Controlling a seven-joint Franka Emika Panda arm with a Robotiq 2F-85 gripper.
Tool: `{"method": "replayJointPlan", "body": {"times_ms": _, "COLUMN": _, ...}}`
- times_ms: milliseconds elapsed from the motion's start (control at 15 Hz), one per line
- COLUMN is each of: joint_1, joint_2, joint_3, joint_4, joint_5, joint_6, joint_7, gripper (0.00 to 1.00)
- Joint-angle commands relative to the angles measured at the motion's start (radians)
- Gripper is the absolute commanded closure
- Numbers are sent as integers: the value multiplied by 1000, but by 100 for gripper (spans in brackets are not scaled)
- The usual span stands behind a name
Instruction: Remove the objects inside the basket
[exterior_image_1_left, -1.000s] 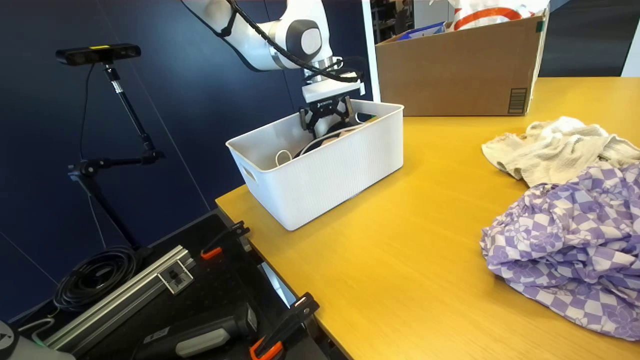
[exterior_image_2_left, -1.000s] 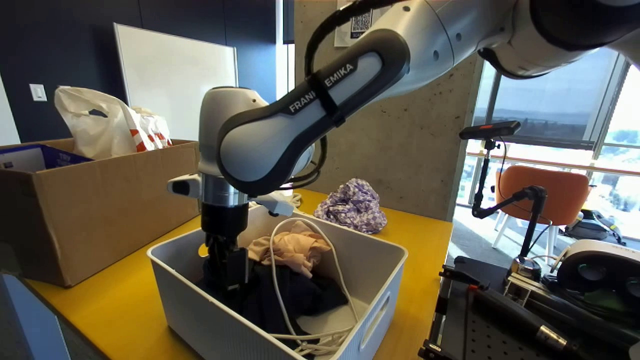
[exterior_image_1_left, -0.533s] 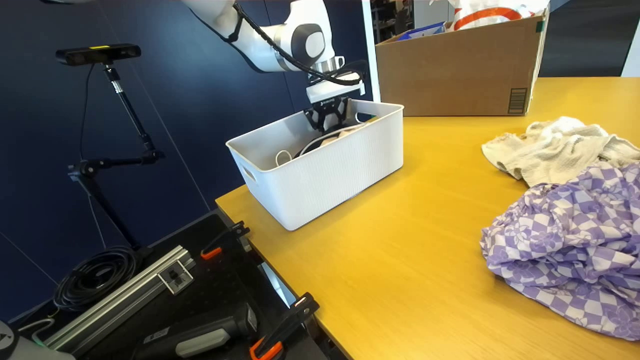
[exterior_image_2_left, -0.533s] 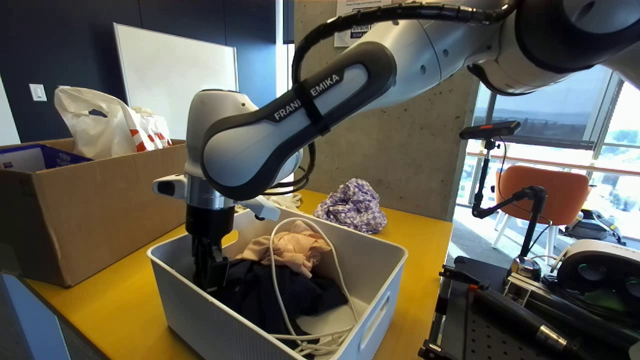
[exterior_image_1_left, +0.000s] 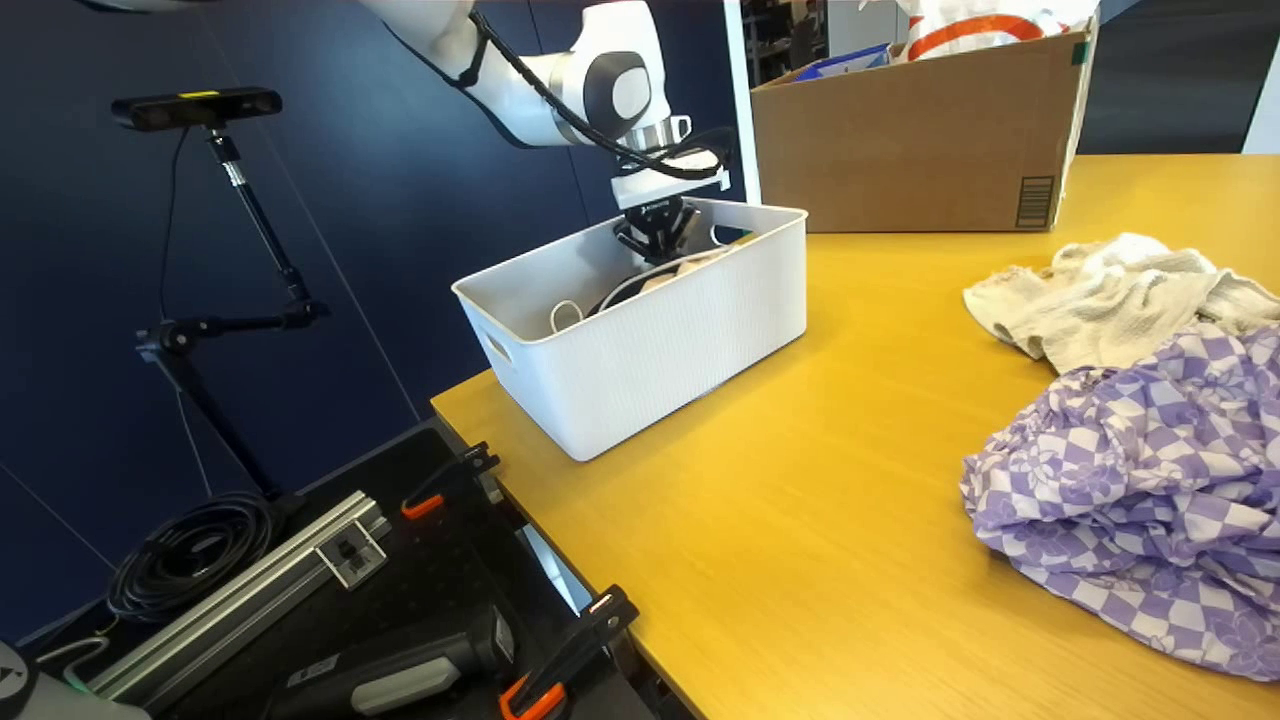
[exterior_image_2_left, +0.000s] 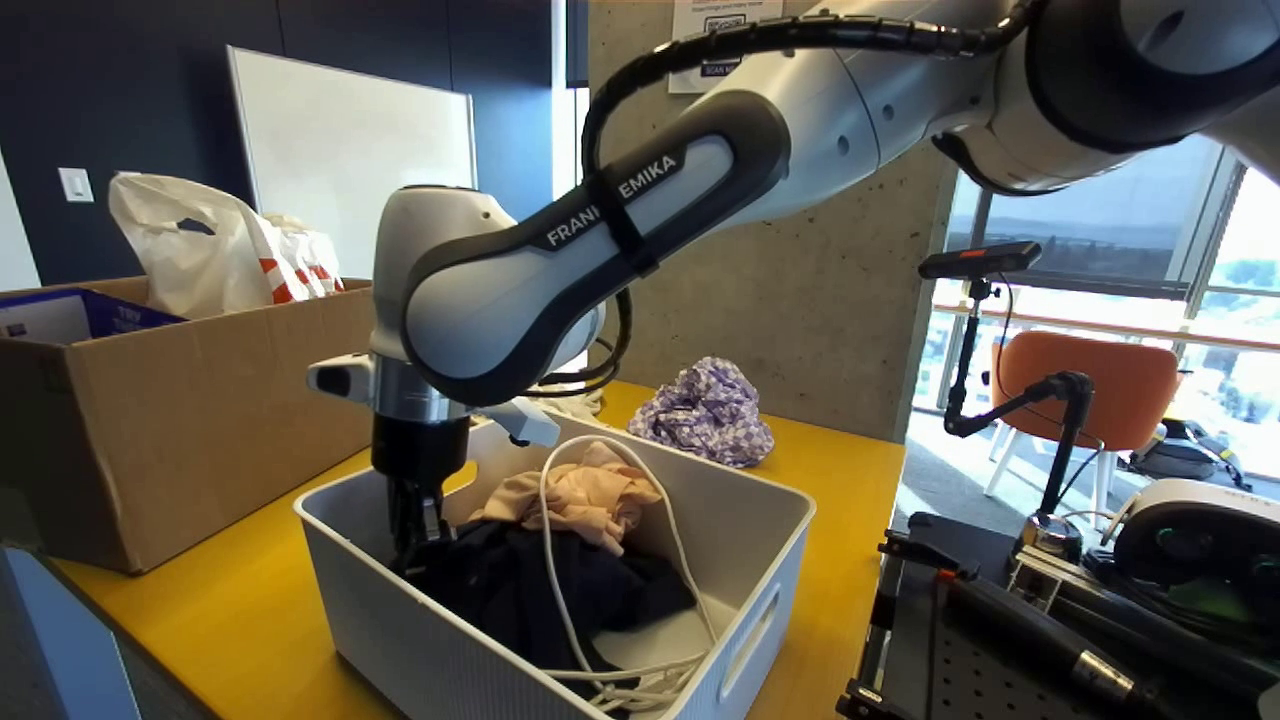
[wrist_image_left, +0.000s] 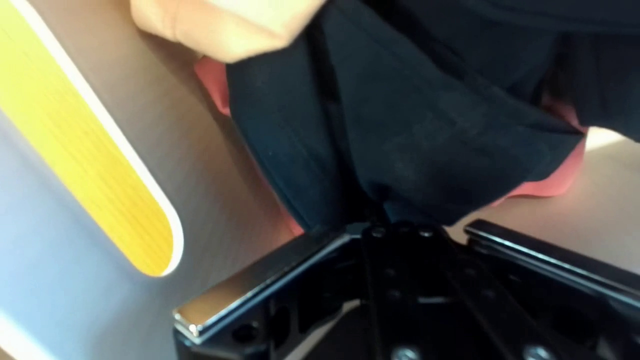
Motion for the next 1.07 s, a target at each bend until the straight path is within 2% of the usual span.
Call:
{"method": "replayJointPlan", "body": {"times_ms": 0, "joint_1": -5, "joint_2": -74, "joint_3": 14, "joint_4": -57, "joint_5": 25, "joint_6": -9, "joint_7": 66, "gripper": 99}}
{"method": "replayJointPlan", "body": {"times_ms": 267, "joint_1": -4, "joint_2": -218, "joint_3": -4, "joint_4": -134, "joint_5": 18, "joint_6": -51, "joint_7": 186, "gripper": 99}}
{"method": "replayJointPlan", "body": {"times_ms": 600, "joint_1": -15, "joint_2": -460, "joint_3": -38, "joint_4": -263, "joint_5": -18, "joint_6": -101, "joint_7": 317, "gripper": 99}}
{"method": "replayJointPlan", "body": {"times_ms": 800, "joint_1": -12, "joint_2": -602, "joint_3": -81, "joint_4": -322, "joint_5": -77, "joint_6": -137, "joint_7": 389, "gripper": 99}}
{"method": "replayJointPlan", "body": {"times_ms": 1000, "joint_1": -22, "joint_2": -723, "joint_3": -118, "joint_4": -335, "joint_5": -144, "joint_6": -192, "joint_7": 441, "gripper": 99}}
